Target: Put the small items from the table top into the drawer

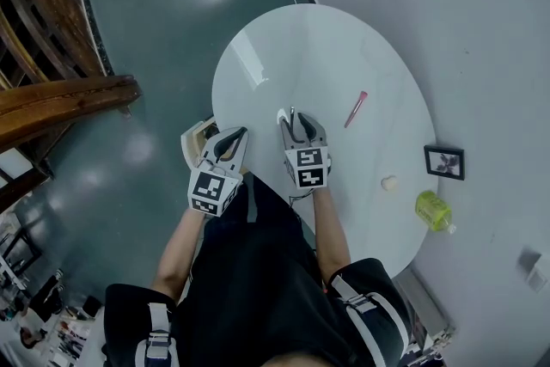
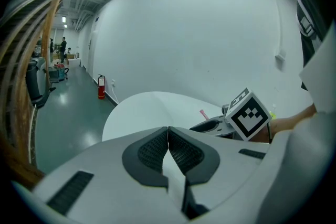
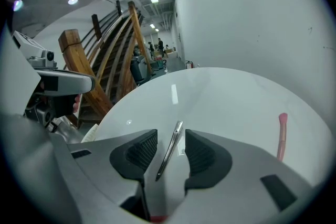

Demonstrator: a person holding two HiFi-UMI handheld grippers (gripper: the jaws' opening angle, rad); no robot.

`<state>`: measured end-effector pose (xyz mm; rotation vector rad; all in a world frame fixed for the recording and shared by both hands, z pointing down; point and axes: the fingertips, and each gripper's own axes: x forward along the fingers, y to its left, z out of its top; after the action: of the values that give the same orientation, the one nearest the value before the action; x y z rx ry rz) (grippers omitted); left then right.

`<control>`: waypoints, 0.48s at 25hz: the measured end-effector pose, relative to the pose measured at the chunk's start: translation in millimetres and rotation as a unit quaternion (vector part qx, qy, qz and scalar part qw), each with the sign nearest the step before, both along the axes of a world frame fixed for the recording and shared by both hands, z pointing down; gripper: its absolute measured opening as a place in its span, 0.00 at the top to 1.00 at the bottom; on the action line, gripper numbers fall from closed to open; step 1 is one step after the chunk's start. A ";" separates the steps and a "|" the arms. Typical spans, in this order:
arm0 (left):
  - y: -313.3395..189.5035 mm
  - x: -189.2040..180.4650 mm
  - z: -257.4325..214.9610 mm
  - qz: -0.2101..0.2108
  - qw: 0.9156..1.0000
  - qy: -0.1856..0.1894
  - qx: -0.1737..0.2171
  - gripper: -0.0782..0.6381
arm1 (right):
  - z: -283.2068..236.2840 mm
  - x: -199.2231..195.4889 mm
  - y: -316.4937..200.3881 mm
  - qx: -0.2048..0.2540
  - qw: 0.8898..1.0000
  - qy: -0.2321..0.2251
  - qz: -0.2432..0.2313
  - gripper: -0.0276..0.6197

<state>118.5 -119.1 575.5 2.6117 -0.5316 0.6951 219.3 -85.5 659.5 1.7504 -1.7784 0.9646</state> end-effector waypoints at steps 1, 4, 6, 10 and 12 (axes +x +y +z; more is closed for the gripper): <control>-1.3 -1.1 0.1 -0.002 1.000 0.000 0.000 0.86 | 0.2 0.3 -0.8 -0.001 1.000 0.003 0.000 0.71; -4.3 -3.1 0.1 -0.007 1.000 -0.001 -0.001 0.86 | 1.8 1.6 -2.0 -0.008 1.000 0.013 -0.001 0.71; -5.7 -4.5 -0.2 -0.011 1.000 -0.001 -0.002 0.86 | 3.8 0.1 -1.6 -0.014 1.000 0.020 -0.009 0.71; -3.2 -9.3 2.6 -0.014 1.000 0.000 -0.005 0.86 | 6.0 -0.1 -1.4 -0.020 0.999 0.030 -0.010 0.73; -3.0 -10.7 2.4 -0.015 1.000 0.000 -0.004 0.86 | 6.9 2.2 -1.1 -0.023 0.999 0.037 -0.006 0.78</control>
<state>107.8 -122.0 577.9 2.5898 -0.5663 0.6861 221.5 -86.6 666.5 1.7225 -1.7063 0.9156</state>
